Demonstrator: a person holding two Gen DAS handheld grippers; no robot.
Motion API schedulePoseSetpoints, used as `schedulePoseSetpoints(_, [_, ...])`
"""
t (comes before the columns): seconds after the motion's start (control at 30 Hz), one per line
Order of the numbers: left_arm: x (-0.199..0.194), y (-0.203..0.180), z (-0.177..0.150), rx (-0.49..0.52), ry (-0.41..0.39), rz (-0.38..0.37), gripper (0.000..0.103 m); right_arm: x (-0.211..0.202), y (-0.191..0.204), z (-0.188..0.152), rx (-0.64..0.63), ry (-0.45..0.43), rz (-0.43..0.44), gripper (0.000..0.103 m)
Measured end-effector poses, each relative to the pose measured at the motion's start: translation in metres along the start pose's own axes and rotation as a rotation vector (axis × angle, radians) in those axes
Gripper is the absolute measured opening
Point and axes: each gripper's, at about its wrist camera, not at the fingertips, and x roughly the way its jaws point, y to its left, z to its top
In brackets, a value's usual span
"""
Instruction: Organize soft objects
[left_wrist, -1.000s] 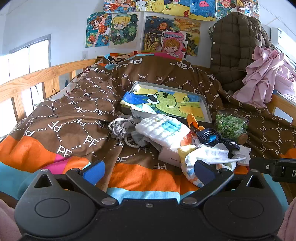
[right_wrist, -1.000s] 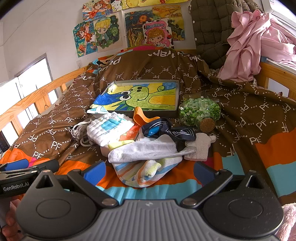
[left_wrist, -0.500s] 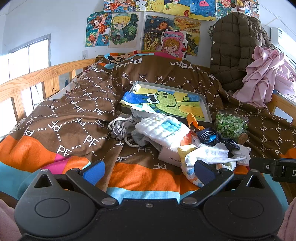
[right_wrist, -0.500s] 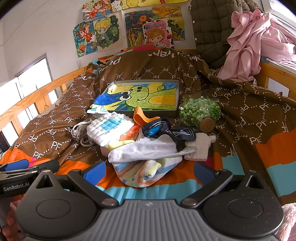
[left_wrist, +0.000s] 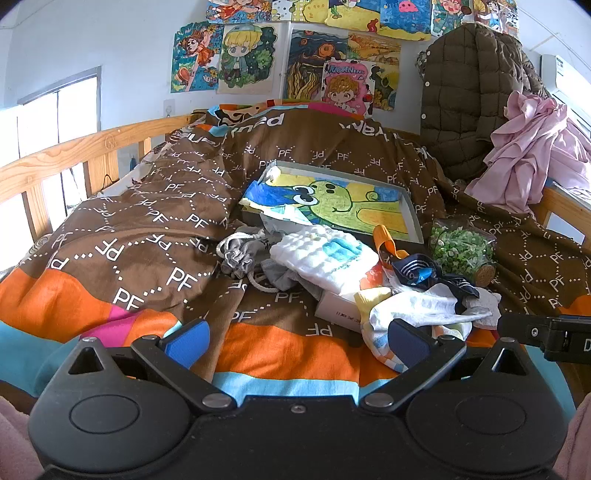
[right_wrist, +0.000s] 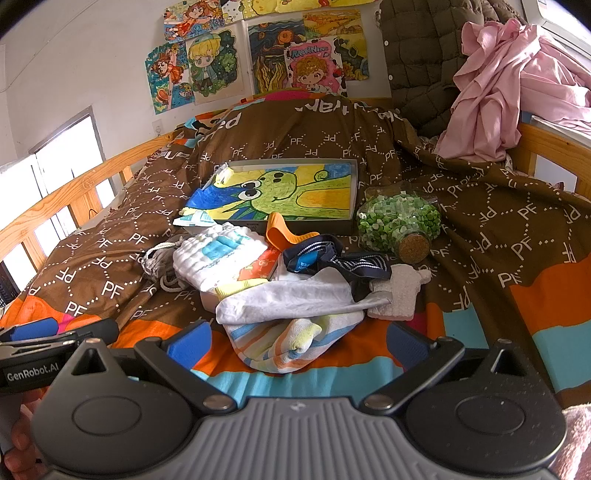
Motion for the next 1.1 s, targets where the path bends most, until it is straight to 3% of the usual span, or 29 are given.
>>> schedulePoseSetpoints(0.47, [0.004,-0.001,-0.012,0.006,0.026,-0.003,0.102,-0.001,0.001,0.002,0.006,0.011,0.004,0.103])
schedulePoseSetpoints(0.63, [0.008,-0.001,-0.009,0.002,0.064,-0.021,0.102,0.012,-0.003,0.002,0.028,0.067,0.043,0.103])
schedulePoseSetpoints(1.1, [0.051,-0.027,-0.010,0.087,0.161,-0.191,0.102,0.089,-0.023,0.053,0.012,0.242,0.160,0.103])
